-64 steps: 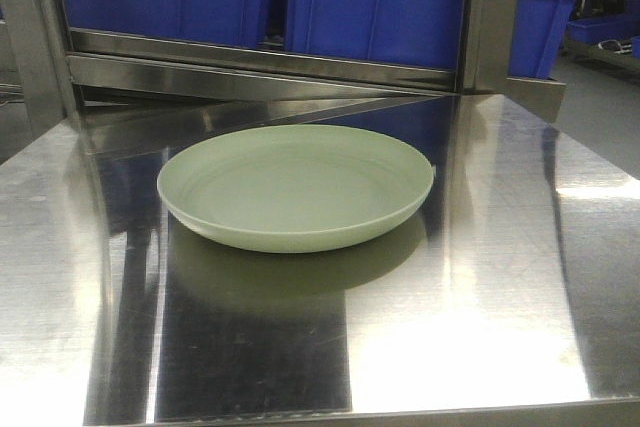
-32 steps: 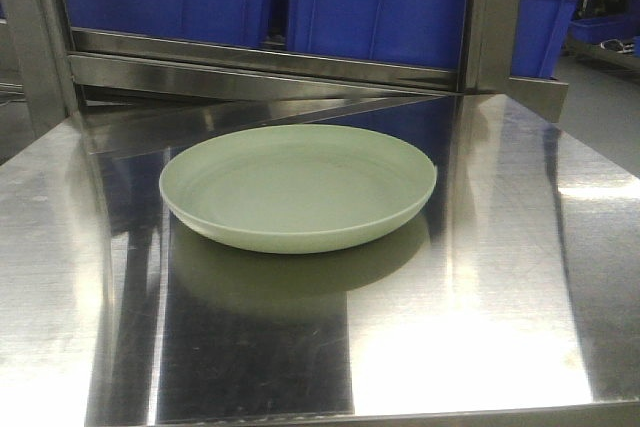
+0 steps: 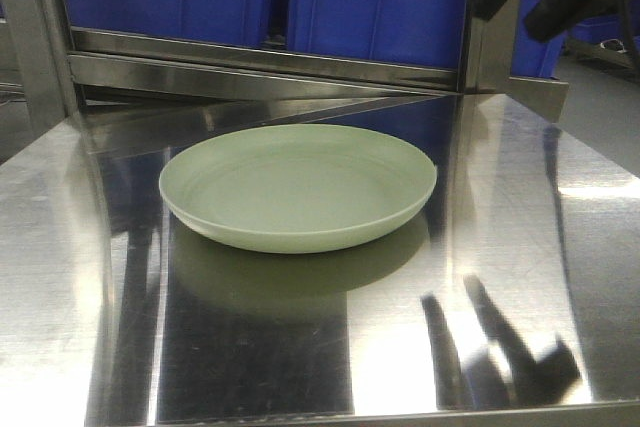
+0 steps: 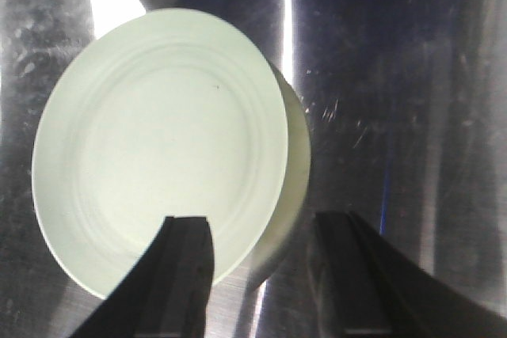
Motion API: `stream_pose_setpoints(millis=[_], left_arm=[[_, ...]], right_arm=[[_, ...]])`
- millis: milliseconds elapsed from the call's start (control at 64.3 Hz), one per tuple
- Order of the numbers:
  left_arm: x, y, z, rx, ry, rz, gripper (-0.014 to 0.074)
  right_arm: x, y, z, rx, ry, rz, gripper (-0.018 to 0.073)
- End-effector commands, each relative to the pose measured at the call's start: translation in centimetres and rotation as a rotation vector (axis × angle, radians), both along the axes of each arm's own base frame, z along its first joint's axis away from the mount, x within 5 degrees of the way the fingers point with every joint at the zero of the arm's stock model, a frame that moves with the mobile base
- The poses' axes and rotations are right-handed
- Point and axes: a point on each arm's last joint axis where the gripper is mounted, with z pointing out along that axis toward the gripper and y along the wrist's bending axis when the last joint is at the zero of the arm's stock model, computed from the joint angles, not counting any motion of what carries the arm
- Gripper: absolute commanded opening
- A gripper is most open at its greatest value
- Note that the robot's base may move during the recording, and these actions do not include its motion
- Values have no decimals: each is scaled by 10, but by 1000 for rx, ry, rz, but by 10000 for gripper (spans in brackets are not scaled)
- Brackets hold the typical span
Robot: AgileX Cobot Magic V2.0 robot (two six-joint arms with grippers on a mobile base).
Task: Place green plate on second shelf with right arm
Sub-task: 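Lower the right gripper onto the green plate's rim and close it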
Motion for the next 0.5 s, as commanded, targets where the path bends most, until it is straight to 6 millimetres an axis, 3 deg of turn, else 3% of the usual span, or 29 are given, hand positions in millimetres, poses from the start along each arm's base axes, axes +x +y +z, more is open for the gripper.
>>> stream_pose_setpoints(millis=[0,482], left_arm=[[0,0,-5,-8,-73,3,130],[0,0,-5,-8,-73,3,130]], right_arm=[[6,1,15,45,-81,-23,440],[34,16,-41,81,116,-20,533]])
